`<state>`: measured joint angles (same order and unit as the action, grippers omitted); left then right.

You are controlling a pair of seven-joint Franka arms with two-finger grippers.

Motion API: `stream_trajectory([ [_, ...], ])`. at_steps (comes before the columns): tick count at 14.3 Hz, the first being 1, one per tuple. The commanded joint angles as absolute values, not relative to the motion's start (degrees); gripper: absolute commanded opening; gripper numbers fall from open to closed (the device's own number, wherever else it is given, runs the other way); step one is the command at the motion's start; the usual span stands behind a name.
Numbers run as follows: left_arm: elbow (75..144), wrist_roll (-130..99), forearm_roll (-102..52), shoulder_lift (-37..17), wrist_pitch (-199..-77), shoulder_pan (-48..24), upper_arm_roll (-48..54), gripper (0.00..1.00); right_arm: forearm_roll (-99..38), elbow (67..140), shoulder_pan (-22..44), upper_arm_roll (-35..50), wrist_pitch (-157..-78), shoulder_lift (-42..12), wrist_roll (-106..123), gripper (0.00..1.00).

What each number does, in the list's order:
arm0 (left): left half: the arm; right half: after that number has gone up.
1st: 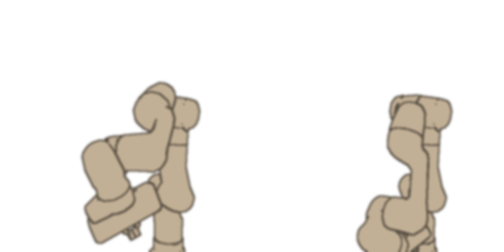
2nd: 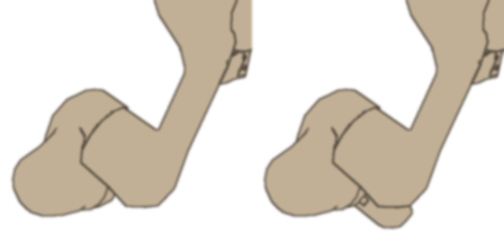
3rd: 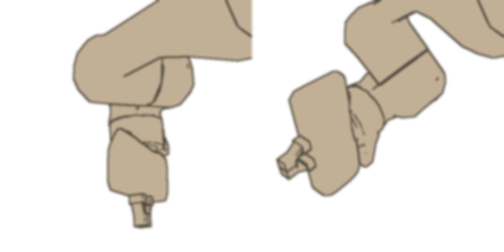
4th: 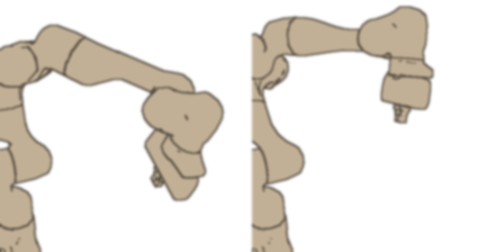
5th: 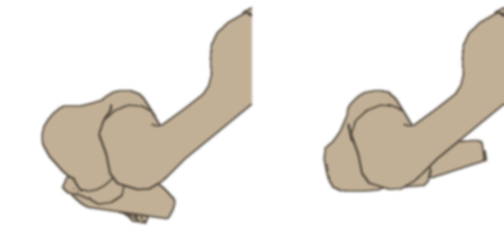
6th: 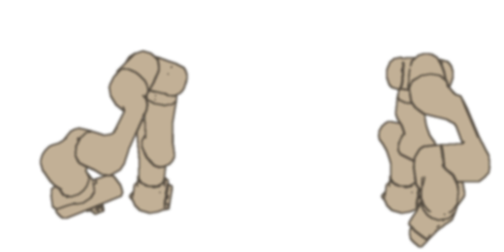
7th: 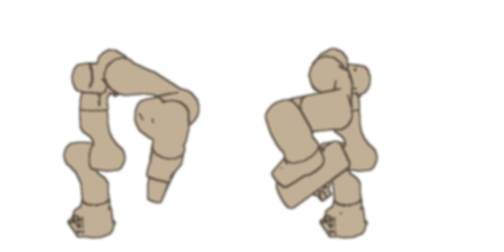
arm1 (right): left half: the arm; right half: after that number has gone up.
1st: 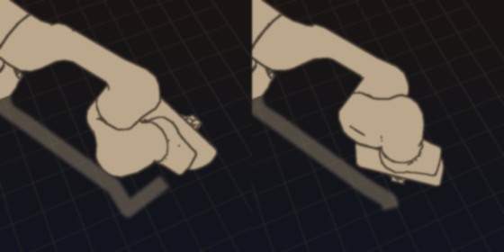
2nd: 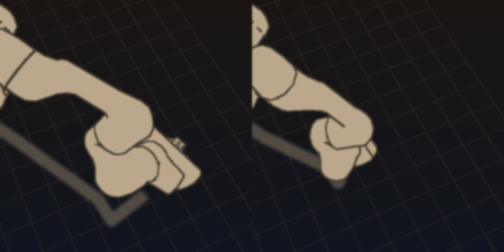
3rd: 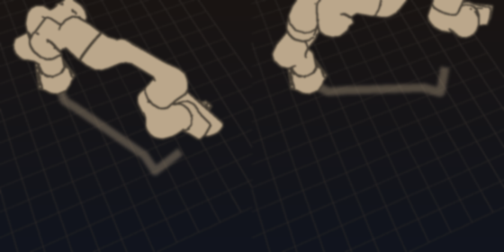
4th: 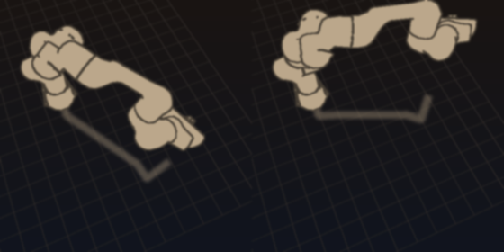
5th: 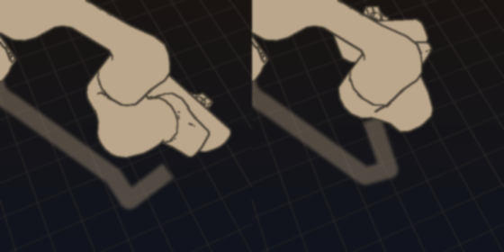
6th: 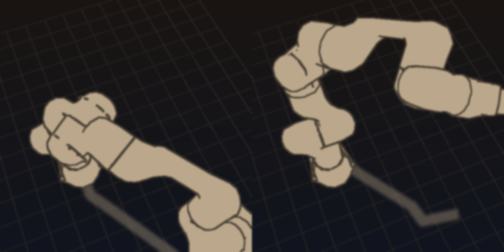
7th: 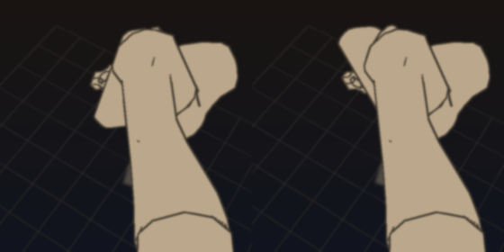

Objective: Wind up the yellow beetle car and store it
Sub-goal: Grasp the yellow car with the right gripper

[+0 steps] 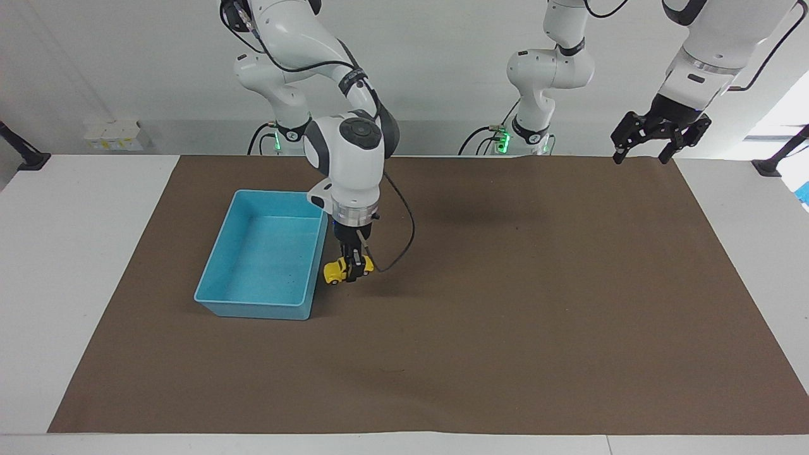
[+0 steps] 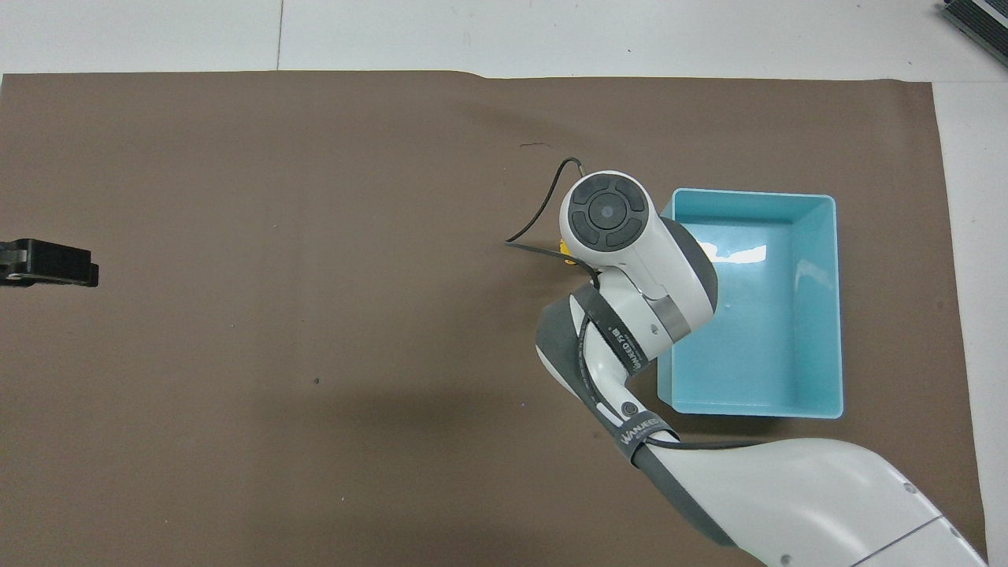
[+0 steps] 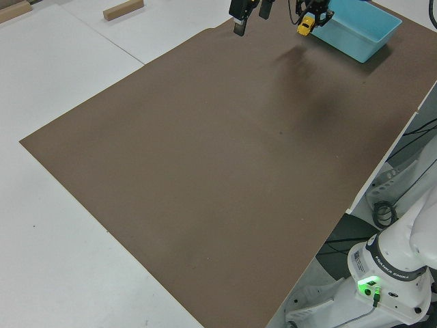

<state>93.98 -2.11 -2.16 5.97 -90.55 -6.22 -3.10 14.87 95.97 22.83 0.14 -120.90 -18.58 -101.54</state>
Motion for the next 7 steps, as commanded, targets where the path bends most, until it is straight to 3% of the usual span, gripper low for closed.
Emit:
stream_trajectory([
  [1, 93.87, -1.06, -3.25, 6.85, -89.3, -6.06, -3.25, 1.0, 14.24, 97.65, 19.87, 0.7, -119.28, -15.04, -92.24, 0.0],
  [7, 94.22, 3.86, -2.55, 7.21, -87.46, -5.89, -3.34, 1.0, 3.61, 97.56, 16.79, 0.53, -111.72, -9.59, -65.95, 0.0],
])
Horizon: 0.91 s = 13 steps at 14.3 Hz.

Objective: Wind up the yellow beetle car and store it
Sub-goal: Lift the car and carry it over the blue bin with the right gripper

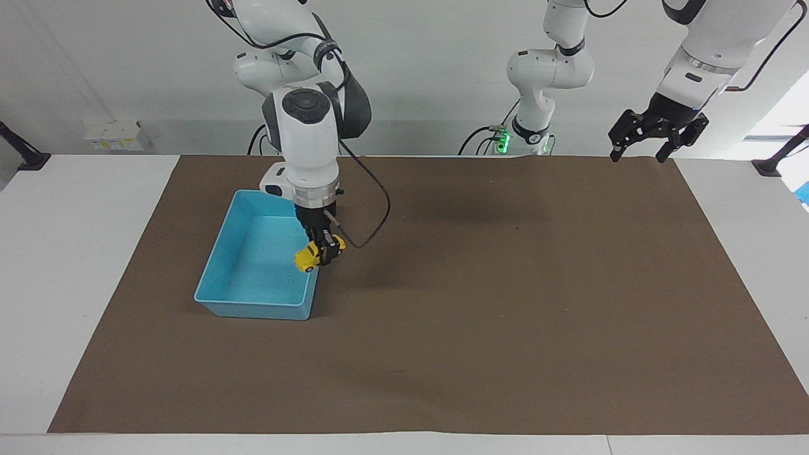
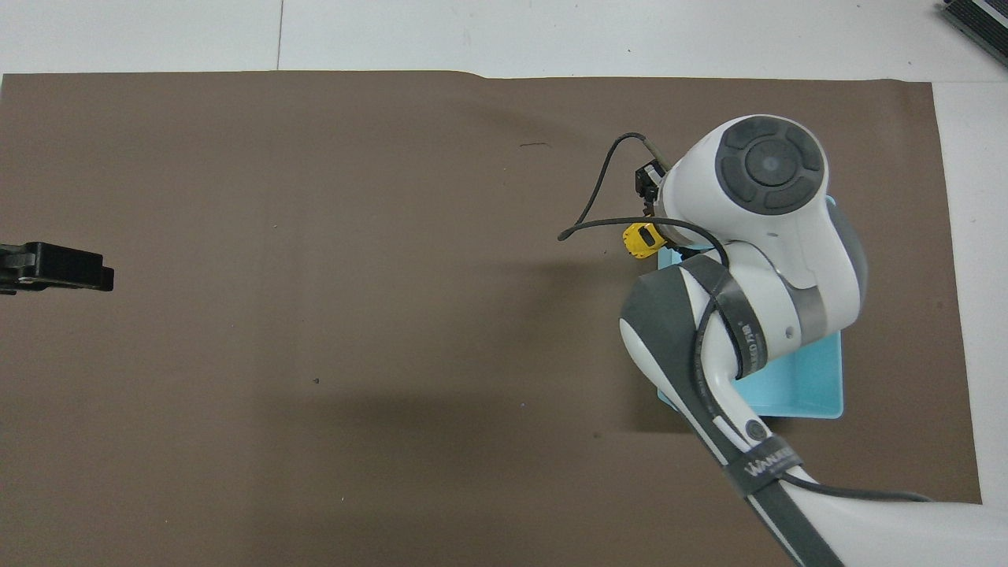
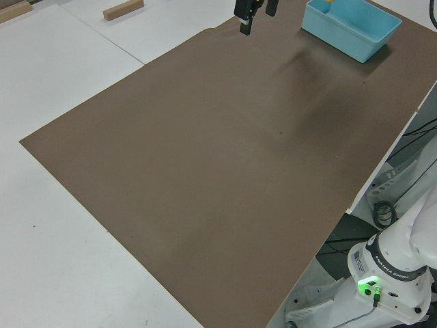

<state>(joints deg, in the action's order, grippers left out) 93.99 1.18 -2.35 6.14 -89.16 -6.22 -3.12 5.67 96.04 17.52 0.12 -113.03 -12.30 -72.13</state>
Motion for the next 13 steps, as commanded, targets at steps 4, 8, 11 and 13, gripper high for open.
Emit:
stream_trajectory([
  [4, 94.31, 3.52, -2.55, 7.29, -87.54, -5.36, -3.6, 1.0, 3.6, 97.65, 16.52, 0.53, -105.66, -7.74, -48.91, 0.0],
  [8, 94.57, 3.25, -2.55, 7.29, -87.71, -5.27, -3.78, 1.0, 3.78, 98.87, 14.95, 0.35, -105.03, -7.03, -35.8, 0.0],
  [11, 94.75, 2.9, -2.37, 7.38, -87.63, -5.19, -3.87, 1.0, 3.69, 103.86, 11.35, 0.35, -107.04, -4.76, -25.26, 0.0],
  [13, 94.75, 2.81, -2.37, 7.38, -87.71, -5.19, -3.87, 1.0, 3.69, 109.05, 9.33, 0.35, -111.07, -2.47, -20.85, 0.0],
])
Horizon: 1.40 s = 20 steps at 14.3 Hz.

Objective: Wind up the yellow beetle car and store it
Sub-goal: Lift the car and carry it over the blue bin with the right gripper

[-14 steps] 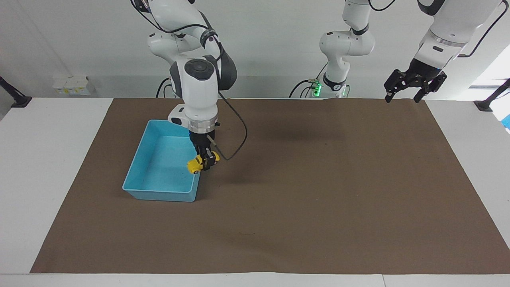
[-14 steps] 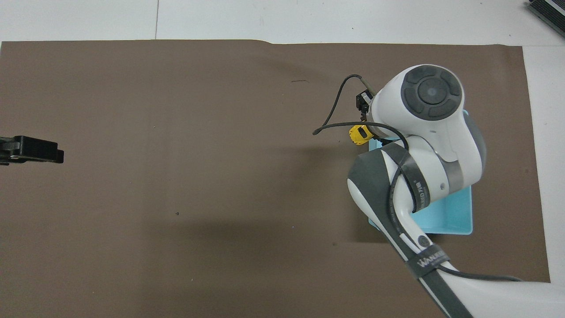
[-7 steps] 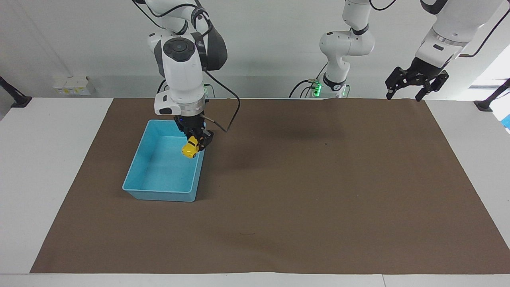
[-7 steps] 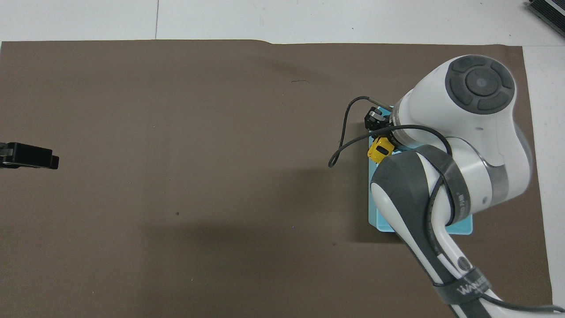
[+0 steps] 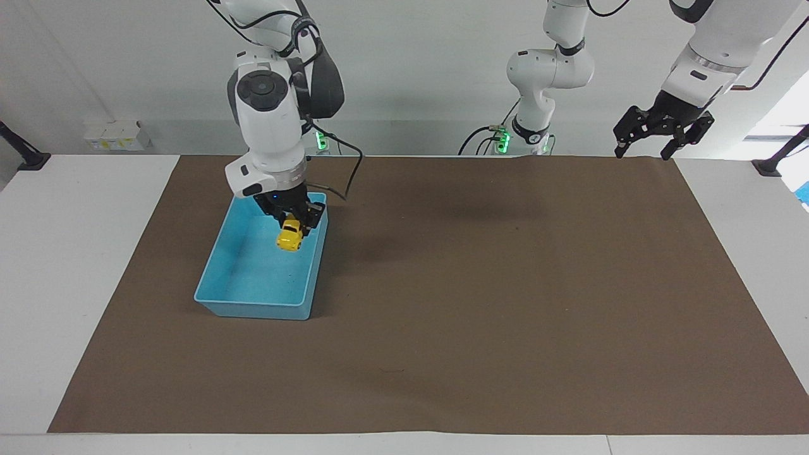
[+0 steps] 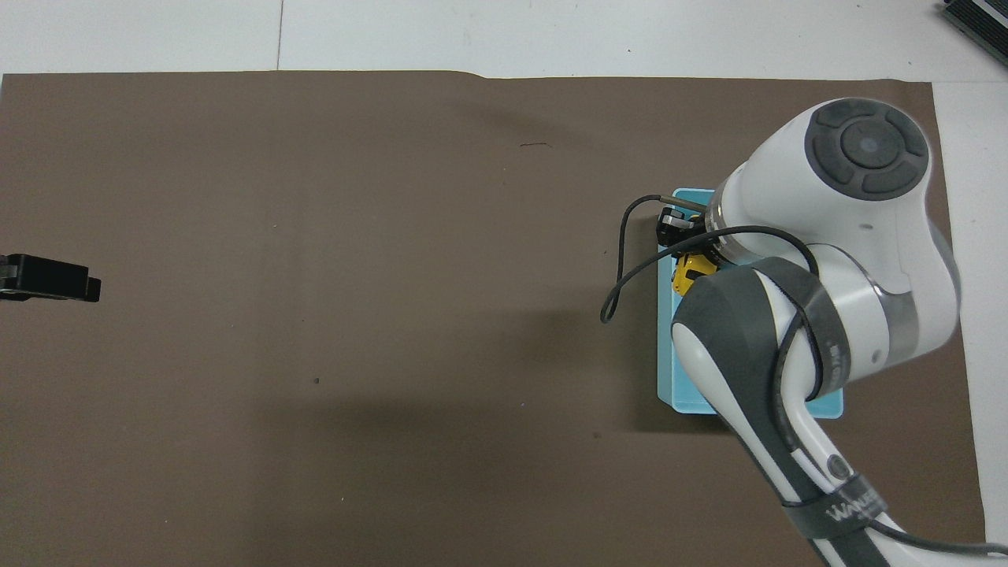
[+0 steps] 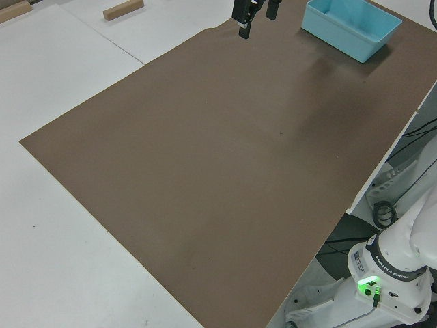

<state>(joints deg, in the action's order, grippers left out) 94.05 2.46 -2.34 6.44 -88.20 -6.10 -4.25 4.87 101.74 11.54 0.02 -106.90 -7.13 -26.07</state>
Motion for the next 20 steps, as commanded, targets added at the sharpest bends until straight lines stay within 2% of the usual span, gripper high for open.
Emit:
stream_trajectory([
  [1, 94.75, 2.81, -2.29, 7.38, -87.71, -5.19, -3.87, 1.0, 3.69, 111.68, 8.19, 0.35, -113.27, -1.33, -18.83, 0.0],
  [7, 95.19, 1.05, -1.05, 7.38, -87.89, -5.36, -3.78, 1.0, 3.6, 120.05, 4.39, 0.35, -122.33, 0.97, -10.03, 0.0],
  [10, 95.1, 1.23, -1.05, 7.38, -87.54, -5.36, -3.78, 1.0, 3.52, 122.86, 4.31, 0.44, -126.19, 0.7, -8.62, 0.0],
  [14, 94.57, 0.97, -1.41, 7.21, -87.54, -6.15, -3.34, 1.0, 3.16, 131.55, 3.52, 0.44, -137.87, 0.26, -7.56, 0.0],
  [20, 94.57, 0.97, -1.41, 7.21, -87.54, -5.36, -3.87, 1.0, 2.99, 136.48, 2.99, 0.44, -145.17, -2.19, -7.3, 0.0],
])
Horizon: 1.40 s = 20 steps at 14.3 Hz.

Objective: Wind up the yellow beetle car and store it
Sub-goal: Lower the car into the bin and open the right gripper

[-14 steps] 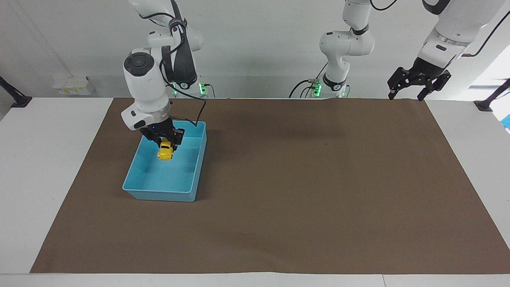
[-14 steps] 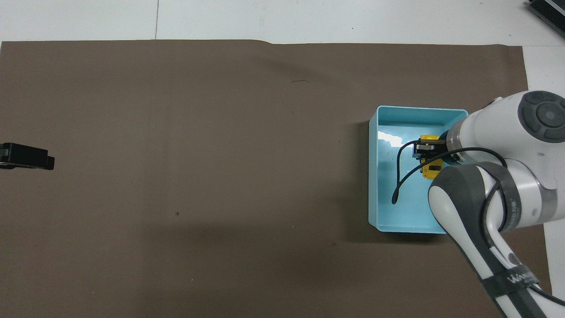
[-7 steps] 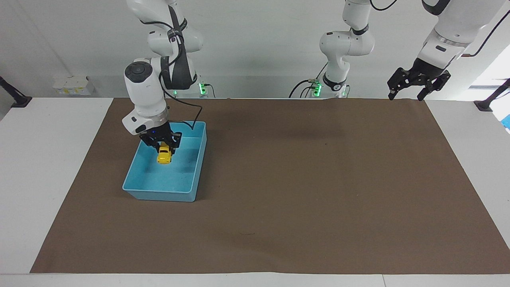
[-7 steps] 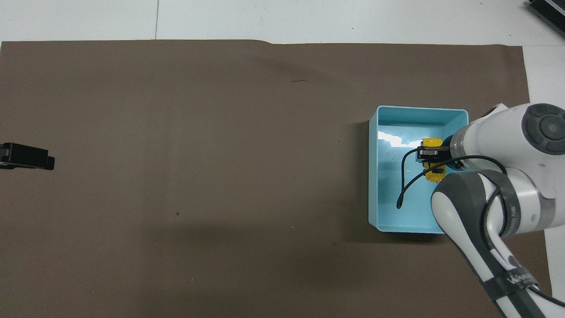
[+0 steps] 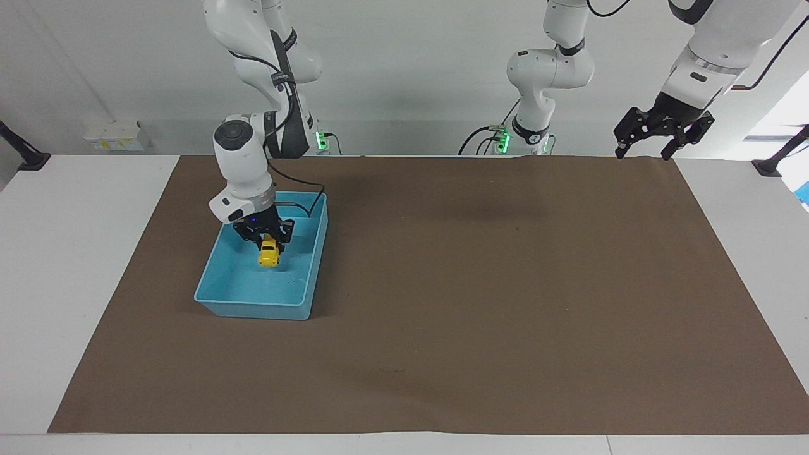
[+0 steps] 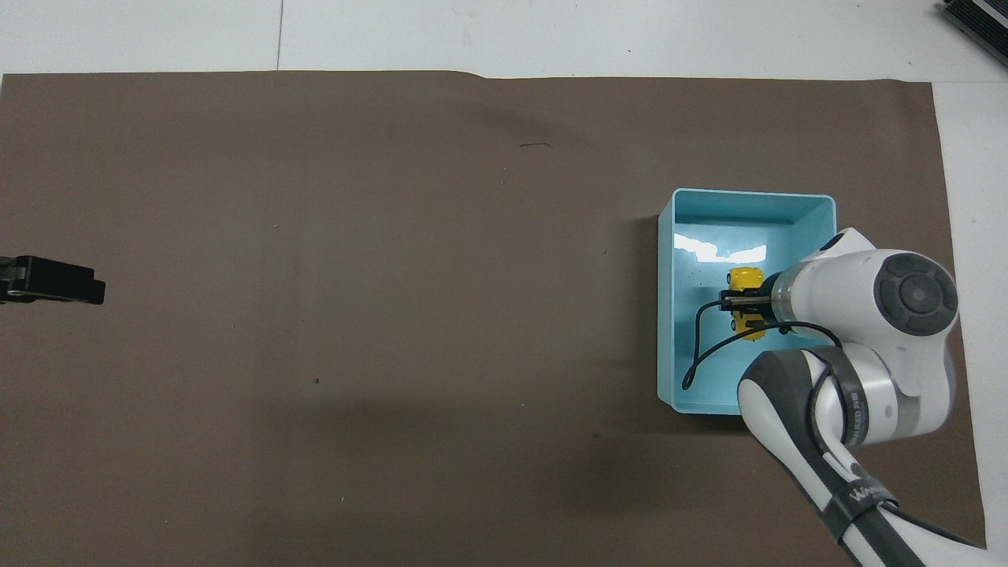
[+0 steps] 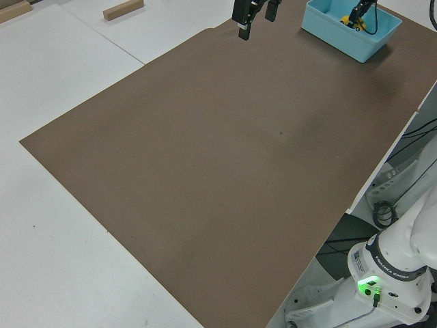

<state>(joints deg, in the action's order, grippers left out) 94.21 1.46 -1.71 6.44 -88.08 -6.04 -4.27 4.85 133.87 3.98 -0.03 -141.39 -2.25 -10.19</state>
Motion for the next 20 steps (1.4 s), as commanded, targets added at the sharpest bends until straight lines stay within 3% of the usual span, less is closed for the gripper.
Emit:
stream_trajectory([
  [1, 94.57, 1.05, -1.41, 7.21, -87.54, -5.54, -3.78, 1.0, 2.81, 138.06, 2.99, 0.44, -147.28, -2.46, -7.29, 0.0],
  [3, 94.57, 0.97, -1.41, 7.21, -87.54, -5.45, -3.87, 1.0, 2.72, 139.04, 3.16, 0.44, -148.88, -3.42, -7.29, 0.0],
  [4, 94.57, 0.97, -1.41, 7.21, -87.54, -5.36, -3.87, 1.0, 2.64, 138.69, 3.6, 0.44, -148.89, -3.6, -7.56, 0.26],
  [5, 94.57, 0.97, -1.41, 7.21, -87.54, -5.36, -3.87, 1.0, 2.64, 138.26, 3.78, 0.44, -148.63, -4.04, -7.99, 0.71],
  [6, 94.57, 0.97, -1.41, 7.21, -87.54, -5.36, -3.87, 1.0, 2.72, 138.25, 3.69, 0.44, -148.62, -3.87, -7.56, 1.0],
  [10, 94.57, 1.05, -1.41, 7.21, -87.54, -5.36, -3.87, 1.0, 2.64, 134.49, 4.13, 0.53, -143.2, -1.94, -7.64, 1.0],
  [20, 94.57, 0.97, -1.41, 7.21, -87.54, -5.36, -3.87, 1.0, 3.78, 109.89, 2.02, 0.0, -115.25, -2.9, -7.21, 1.0],
])
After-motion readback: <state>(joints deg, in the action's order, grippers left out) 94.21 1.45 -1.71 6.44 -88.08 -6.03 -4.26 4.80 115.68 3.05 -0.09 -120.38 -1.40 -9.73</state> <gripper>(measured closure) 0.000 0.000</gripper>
